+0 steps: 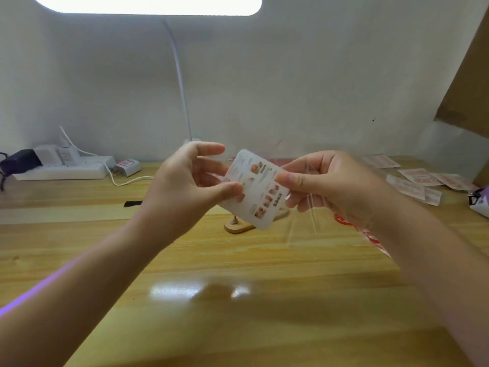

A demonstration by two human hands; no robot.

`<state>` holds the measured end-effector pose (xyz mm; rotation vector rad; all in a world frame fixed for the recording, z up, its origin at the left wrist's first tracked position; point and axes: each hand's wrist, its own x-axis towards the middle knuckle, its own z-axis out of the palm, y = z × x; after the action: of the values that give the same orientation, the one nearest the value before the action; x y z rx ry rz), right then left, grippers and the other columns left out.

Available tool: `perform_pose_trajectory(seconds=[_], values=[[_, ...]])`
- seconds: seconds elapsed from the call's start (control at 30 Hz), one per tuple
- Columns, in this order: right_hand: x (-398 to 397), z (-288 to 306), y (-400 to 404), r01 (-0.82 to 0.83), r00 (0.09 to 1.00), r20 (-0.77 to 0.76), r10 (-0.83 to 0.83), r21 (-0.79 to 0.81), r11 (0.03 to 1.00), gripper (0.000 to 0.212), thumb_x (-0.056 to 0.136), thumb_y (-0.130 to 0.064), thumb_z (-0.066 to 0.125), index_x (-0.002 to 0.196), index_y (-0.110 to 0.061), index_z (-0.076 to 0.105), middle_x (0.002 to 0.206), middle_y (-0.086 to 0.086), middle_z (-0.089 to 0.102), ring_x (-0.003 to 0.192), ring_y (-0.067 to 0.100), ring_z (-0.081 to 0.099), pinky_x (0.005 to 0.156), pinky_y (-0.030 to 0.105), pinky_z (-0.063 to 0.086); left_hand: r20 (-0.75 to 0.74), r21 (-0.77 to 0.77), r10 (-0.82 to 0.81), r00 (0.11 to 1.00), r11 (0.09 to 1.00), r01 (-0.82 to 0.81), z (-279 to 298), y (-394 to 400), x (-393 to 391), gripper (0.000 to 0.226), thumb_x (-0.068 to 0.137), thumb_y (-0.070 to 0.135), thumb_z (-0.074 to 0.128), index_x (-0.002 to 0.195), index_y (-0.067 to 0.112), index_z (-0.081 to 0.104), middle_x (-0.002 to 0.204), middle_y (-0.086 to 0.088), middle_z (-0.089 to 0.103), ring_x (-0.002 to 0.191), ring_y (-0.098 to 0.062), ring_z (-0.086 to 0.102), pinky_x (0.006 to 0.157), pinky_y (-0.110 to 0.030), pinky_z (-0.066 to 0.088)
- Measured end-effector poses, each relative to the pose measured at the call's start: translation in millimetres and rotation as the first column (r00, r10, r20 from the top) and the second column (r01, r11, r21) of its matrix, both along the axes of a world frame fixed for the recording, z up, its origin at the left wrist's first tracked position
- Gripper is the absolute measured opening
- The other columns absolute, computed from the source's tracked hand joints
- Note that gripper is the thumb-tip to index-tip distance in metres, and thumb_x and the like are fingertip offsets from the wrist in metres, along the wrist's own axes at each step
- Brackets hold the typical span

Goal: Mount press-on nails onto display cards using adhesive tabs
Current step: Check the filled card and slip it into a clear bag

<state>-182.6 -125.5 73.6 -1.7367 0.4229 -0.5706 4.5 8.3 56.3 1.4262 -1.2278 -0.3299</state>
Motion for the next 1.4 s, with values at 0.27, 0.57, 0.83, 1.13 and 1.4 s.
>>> perform_pose_trajectory(seconds=[0.27,0.57,0.83,1.13,1.4], values=[[-3,2,1,0.062,0.996,-0.060,-0.060,0.023,0.998,0.031,0.078,-0.018,0.070,0.105,-0.005,0.067,0.091,0.010,0.076,0.078,0.019,0.073,0.062,0.023,0.057,-0.473,-0.103,-0.112,0.874,0.992,0.072,23,6,28,0.032,0.071,0.011,0.069,0.102,0.003,0.064,0.093,-0.010,0.075,0.091,-0.024,0.072,0.072,-0.024,0.058],[-2,5,14,0.138,0.985,-0.083,-0.149,-0.132,0.982,0.030,0.076,-0.013,0.079,0.103,-0.008,0.069,0.081,0.009,0.076,0.075,0.017,0.074,0.064,0.024,0.060,-0.387,-0.222,-0.085,0.918,0.975,-0.004,22,6,11,0.028,0.073,0.015,0.070,0.098,0.008,0.061,0.092,-0.006,0.076,0.092,-0.022,0.072,0.075,-0.025,0.058],[4,7,24,0.161,0.983,-0.042,-0.179,-0.275,0.948,0.026,0.073,-0.013,0.080,0.097,-0.013,0.071,0.074,0.001,0.076,0.070,0.015,0.073,0.062,0.029,0.058,-0.171,-0.189,0.018,0.985,0.981,-0.051,15,6,4,0.021,0.075,0.021,0.072,0.094,0.016,0.065,0.089,0.000,0.076,0.087,-0.017,0.073,0.074,-0.023,0.058],[3,4,20,0.254,0.965,0.046,-0.257,-0.398,0.881,0.038,0.067,-0.020,0.086,0.101,-0.020,0.069,0.076,-0.010,0.075,0.071,0.002,0.071,0.069,0.016,0.056,-0.414,-0.302,-0.008,0.910,0.945,-0.129,18,6,8,0.014,0.088,0.004,0.063,0.099,0.011,0.059,0.089,0.002,0.075,0.093,-0.019,0.072,0.076,-0.026,0.058],[2,-10,15,0.378,0.898,0.340,-0.278,-0.921,0.092,0.024,0.081,-0.009,0.076,0.105,-0.013,0.075,0.074,0.009,0.073,0.067,0.030,0.070,0.057,0.043,0.056,-0.465,-0.262,0.008,0.885,0.954,-0.146,20,6,11,0.021,0.090,0.001,0.061,0.109,0.008,0.056,0.097,-0.005,0.072,0.092,-0.020,0.072,0.070,-0.025,0.057]])
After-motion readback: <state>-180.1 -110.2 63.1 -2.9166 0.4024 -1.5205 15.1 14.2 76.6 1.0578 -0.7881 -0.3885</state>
